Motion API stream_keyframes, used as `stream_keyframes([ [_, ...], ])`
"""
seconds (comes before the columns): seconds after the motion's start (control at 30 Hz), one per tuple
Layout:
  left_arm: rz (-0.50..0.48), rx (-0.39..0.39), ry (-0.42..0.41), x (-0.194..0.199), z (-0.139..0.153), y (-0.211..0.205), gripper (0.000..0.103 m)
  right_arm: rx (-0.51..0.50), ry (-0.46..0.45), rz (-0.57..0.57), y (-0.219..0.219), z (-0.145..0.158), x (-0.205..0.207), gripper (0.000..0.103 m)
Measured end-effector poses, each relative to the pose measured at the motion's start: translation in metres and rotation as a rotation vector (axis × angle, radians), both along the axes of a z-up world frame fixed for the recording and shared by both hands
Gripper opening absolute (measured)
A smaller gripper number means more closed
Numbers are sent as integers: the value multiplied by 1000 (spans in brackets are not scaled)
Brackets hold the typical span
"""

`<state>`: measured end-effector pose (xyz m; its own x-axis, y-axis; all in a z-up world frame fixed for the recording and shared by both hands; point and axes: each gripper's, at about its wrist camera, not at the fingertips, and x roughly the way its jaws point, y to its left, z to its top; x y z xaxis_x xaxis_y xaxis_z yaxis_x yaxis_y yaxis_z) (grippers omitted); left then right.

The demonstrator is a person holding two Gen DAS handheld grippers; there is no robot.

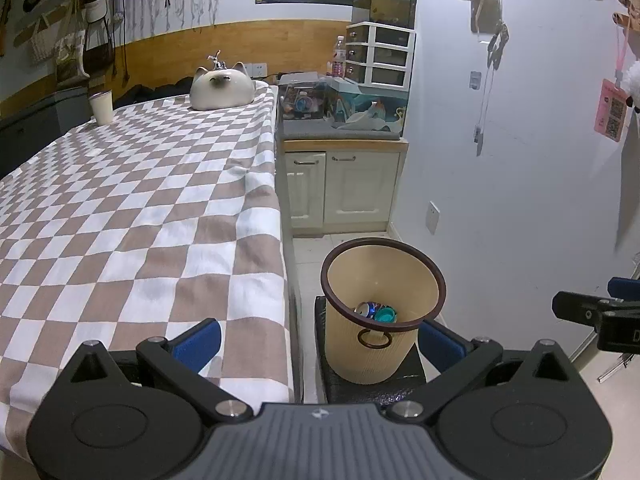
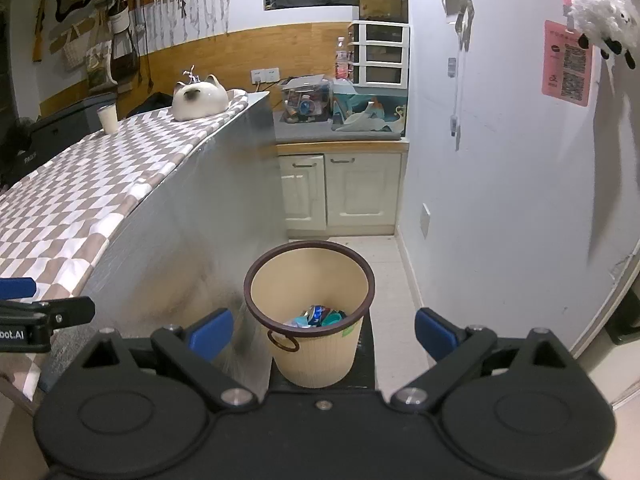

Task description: Collect trash

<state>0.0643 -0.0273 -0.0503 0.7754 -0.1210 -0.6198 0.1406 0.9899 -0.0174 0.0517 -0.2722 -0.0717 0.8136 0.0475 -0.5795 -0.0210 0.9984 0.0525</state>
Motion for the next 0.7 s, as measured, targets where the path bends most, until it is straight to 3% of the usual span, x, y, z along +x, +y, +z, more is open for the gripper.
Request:
stream_keyframes([
  [0.7,0,0,-2,0,0,0,103,-1,3,3,3,-1,0,98],
])
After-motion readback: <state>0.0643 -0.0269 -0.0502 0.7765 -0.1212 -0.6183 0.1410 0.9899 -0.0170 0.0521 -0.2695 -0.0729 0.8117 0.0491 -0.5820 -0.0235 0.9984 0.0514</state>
